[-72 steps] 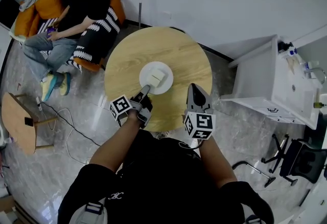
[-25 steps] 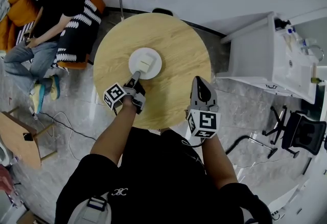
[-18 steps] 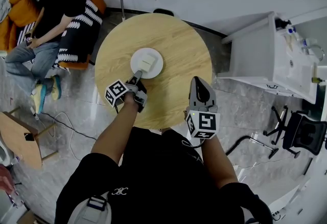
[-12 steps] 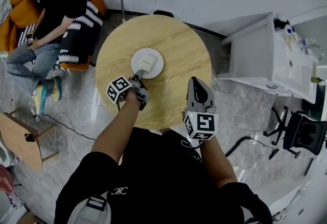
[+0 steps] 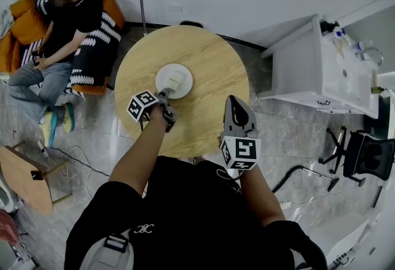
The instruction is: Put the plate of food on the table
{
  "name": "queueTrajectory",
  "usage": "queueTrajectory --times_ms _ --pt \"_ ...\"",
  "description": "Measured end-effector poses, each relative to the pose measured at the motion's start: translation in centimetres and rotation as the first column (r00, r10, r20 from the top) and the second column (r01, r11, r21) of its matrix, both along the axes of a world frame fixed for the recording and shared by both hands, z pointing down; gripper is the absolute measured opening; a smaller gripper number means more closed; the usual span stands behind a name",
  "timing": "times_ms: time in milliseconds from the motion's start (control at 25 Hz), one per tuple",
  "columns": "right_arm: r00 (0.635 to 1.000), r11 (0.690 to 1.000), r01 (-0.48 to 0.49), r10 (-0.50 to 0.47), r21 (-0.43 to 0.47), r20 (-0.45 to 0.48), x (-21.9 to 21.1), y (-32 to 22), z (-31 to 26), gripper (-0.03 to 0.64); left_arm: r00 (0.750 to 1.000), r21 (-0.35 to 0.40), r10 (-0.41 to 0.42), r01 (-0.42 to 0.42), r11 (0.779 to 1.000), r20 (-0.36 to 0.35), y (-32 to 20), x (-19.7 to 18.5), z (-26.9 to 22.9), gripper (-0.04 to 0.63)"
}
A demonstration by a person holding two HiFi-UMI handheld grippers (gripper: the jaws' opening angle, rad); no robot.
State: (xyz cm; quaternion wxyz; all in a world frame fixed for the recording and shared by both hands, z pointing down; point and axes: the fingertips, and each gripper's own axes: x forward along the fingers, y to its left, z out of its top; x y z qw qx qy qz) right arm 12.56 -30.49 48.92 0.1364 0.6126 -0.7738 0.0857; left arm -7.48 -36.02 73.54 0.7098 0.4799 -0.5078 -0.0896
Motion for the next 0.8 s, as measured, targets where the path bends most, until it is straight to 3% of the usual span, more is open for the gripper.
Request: queueTrajectory --times_ms 480,640,800 --pt "1.0 0.998 0.008 -0.008 0.062 0.002 0.1 1.1 -2.1 0.003 0.971 -0.012 0.119 -0.119 0.993 0.206 0.8 -0.5 -0.3 0.059" --pt "1.0 0.996 0.03 -0.03 0.082 -0.004 -0.6 1.1 -2.8 0.003 0.951 -0.007 0.157 -0.161 0.987 0.265 0.8 -0.2 -0.7 0.117" --pt "0.999 0.995 0.039 -0.038 0.091 -0.012 -0.8 1.1 -3.2 0.003 0.948 -0.023 0.135 -0.134 0.991 0.289 0.9 -0.5 -0.9 0.158"
